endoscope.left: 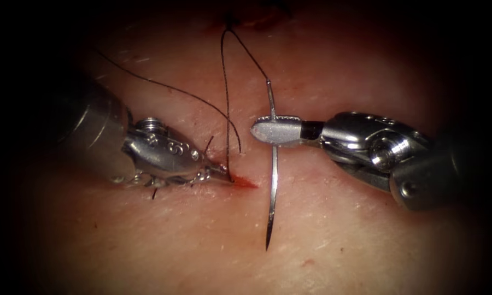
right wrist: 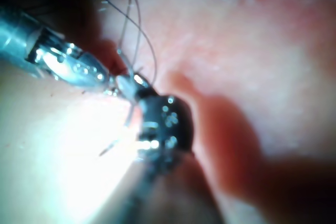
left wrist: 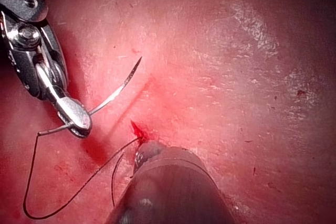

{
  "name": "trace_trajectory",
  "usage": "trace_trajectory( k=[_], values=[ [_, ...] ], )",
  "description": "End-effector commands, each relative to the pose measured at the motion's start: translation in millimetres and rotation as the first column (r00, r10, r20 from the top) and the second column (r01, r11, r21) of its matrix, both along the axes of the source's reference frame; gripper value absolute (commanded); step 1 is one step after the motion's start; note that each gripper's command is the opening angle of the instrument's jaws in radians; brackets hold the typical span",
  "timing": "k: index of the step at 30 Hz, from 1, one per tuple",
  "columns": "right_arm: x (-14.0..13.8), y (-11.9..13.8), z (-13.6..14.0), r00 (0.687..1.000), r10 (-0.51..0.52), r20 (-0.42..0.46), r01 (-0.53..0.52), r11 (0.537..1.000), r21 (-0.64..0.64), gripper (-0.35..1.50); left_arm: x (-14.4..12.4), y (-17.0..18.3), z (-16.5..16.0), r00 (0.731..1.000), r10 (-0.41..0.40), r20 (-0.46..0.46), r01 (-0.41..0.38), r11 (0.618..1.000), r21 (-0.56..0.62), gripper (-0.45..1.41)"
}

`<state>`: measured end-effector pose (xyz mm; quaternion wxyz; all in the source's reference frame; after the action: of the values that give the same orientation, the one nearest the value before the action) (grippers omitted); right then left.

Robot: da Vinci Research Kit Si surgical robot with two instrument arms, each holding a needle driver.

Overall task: Wound Closure
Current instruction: Open the incision with the left gripper

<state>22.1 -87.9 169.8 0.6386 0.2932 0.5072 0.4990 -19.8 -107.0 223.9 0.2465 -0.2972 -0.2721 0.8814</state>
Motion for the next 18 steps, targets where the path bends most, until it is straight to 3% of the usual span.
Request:
trace_trajectory(
  k=[1,7,12,16,18],
  values=[
    [0.8,-1.3,0.1,1.000,-0.003,-0.002,0.003,1.000,-0.001,-0.35,-1.2,-1.3,0.1,1.000,0.004,0.006,-0.005,1.000,0.011,-0.45],
    [0.8,-1.4,0.1,1.000,-0.010,0.002,0.010,1.000,-0.024,-0.35,-2.1,-0.4,1.3,0.998,0.059,-0.007,-0.059,0.997,0.041,-0.45],
    [0.9,-1.6,0.3,1.000,-0.012,0.004,0.013,0.999,-0.037,-0.35,-2.2,1.1,2.4,0.985,0.165,-0.049,-0.160,0.983,0.094,-0.45],
    [0.9,-1.6,0.3,1.000,-0.014,0.005,0.014,0.999,-0.043,-0.35,-2.3,1.3,3.1,0.965,0.262,-0.006,-0.256,0.950,0.180,-0.45],
    [1.0,-1.7,0.3,1.000,-0.017,0.004,0.017,0.999,-0.042,-0.35,-2.2,1.1,3.2,0.946,0.318,0.067,-0.325,0.909,0.260,-0.45]
  ],
)
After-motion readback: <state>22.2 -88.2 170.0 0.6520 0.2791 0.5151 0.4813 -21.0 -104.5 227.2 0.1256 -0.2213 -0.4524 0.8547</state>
